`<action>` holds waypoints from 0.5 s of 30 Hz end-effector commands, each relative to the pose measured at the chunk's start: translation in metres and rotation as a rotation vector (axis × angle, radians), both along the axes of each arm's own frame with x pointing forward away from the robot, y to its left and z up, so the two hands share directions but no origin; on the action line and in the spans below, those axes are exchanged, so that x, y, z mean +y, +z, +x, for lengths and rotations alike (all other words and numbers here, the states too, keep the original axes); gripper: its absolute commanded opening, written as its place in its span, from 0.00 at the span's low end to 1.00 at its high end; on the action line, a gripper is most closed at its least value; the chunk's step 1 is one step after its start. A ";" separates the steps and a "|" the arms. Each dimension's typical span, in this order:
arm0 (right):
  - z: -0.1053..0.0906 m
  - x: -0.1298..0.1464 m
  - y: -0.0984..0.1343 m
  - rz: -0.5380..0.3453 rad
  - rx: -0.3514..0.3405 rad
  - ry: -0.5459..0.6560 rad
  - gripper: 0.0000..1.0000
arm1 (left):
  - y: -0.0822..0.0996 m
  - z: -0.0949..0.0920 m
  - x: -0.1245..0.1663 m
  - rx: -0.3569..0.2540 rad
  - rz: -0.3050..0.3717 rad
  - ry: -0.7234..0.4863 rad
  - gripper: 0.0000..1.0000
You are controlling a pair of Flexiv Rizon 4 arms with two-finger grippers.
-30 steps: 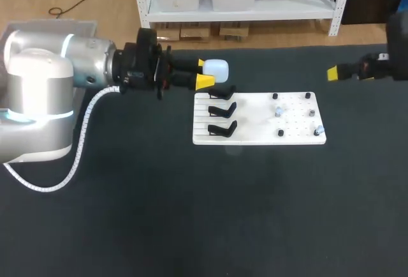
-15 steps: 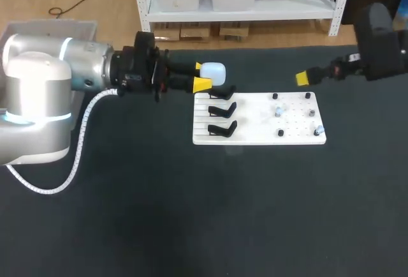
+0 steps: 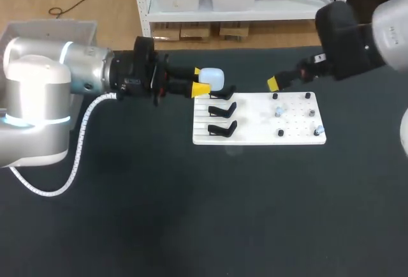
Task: Pick up each earbud case from the left stands, insert the matching earbuds, close the lid, and place the case in the box.
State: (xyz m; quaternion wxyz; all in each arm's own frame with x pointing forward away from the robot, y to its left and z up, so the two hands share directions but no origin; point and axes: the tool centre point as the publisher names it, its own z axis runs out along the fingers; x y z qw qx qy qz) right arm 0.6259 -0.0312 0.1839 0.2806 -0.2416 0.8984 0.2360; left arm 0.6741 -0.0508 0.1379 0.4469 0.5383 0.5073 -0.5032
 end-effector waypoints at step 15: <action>-0.015 0.060 -0.009 -0.029 0.104 0.038 1.00 | 0.000 0.003 0.000 0.001 0.001 -0.008 0.00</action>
